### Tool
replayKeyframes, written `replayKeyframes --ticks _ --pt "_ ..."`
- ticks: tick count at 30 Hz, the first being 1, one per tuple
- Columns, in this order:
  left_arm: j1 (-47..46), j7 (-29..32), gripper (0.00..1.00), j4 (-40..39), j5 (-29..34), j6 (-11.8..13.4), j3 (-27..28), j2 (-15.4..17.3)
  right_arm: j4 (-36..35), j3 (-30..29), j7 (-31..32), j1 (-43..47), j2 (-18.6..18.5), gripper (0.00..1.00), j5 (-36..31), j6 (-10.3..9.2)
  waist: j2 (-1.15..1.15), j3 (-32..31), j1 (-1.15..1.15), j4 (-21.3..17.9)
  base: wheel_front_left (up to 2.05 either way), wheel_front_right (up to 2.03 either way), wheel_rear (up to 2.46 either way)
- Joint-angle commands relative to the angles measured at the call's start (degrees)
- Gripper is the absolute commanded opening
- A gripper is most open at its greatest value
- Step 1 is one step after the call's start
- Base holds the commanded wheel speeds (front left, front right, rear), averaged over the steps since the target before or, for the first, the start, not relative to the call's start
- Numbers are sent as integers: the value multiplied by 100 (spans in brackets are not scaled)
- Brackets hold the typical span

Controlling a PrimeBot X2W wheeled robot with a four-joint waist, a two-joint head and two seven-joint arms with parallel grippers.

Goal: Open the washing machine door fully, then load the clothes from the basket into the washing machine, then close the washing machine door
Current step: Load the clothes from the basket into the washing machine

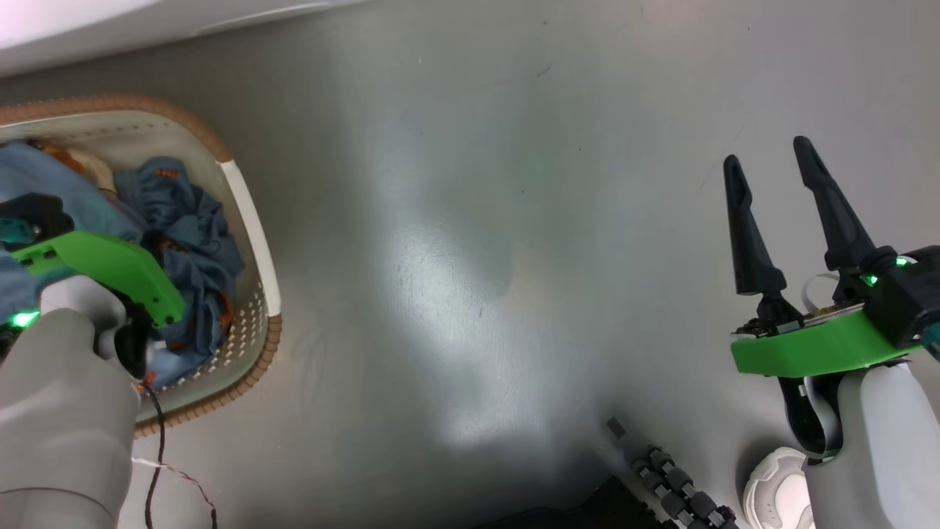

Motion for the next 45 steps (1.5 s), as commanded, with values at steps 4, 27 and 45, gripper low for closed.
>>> replayKeyframes --ticks 4,27,45 --pt "150 -156 0 26 51 83 23 179 -142 -41 -27 117 -47 100 91 8 0 -4 0 10 0 0 0" --pt "1593 -1972 0 -342 -193 -78 154 -481 308 -323 -27 780 -20 100 67 8 0 -2265 0 914 0 0 0" --pt "4075 -1981 0 -3540 380 299 553 -680 485 -333 -27 1677 87 100 49 8 0 -3903 0 1096 0 0 0"
